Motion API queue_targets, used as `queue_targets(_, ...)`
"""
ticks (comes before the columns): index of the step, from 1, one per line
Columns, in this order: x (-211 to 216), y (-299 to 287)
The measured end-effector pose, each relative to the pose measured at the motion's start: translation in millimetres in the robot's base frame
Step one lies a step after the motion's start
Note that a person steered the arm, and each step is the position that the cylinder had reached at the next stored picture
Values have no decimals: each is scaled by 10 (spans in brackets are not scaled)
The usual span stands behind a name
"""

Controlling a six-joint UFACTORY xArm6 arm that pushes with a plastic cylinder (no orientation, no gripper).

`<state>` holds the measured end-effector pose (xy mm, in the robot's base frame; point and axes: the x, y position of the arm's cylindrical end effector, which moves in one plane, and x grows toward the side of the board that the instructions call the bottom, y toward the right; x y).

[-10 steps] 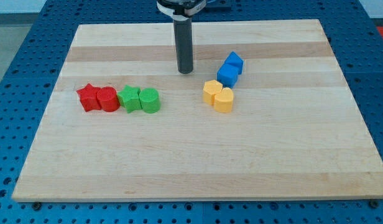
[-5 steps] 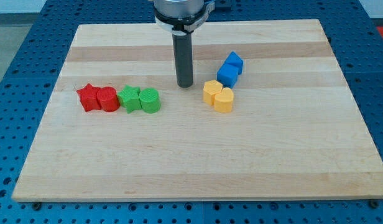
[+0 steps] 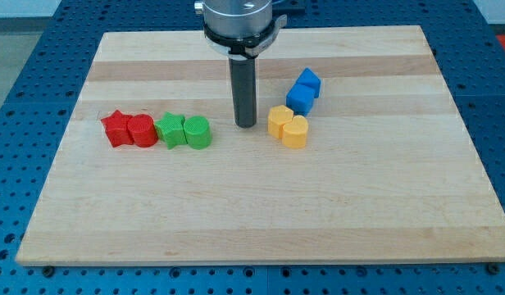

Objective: Keep yellow blocks vertically below blue cube

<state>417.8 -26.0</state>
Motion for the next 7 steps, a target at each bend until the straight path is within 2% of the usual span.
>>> queue_targets(4,298,111)
queue_targets(7,119,123)
